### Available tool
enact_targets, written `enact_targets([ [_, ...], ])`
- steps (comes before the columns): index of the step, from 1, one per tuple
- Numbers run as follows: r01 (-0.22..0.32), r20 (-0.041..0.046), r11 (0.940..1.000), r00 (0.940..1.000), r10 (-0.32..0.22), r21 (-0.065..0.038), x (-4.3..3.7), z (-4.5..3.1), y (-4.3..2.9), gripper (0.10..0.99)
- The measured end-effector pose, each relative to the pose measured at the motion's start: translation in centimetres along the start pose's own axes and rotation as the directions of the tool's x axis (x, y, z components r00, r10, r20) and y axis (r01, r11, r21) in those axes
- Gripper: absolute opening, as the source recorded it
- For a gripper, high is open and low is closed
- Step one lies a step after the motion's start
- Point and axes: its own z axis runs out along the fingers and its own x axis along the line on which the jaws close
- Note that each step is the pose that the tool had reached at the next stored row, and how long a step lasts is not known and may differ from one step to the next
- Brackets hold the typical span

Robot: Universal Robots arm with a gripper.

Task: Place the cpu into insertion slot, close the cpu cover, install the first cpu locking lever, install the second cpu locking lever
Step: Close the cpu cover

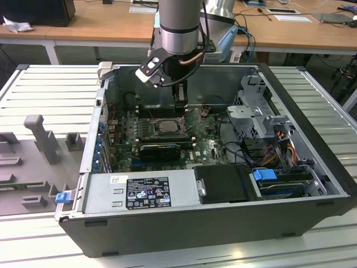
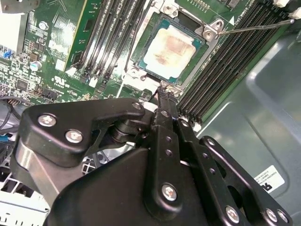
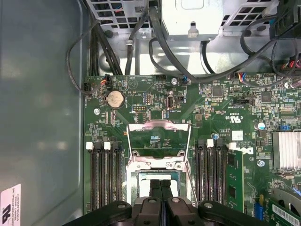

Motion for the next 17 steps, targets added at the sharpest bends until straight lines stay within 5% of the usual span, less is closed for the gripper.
enact_targets([
  [10, 0.0, 0.0001, 1.0, 1.0, 0.0, 0.0, 0.01, -0.17, 0.3, 0.106],
  [17, 0.0, 0.0001, 1.0, 1.0, 0.0, 0.003, 0.05, -0.16, 2.02, 0.106],
])
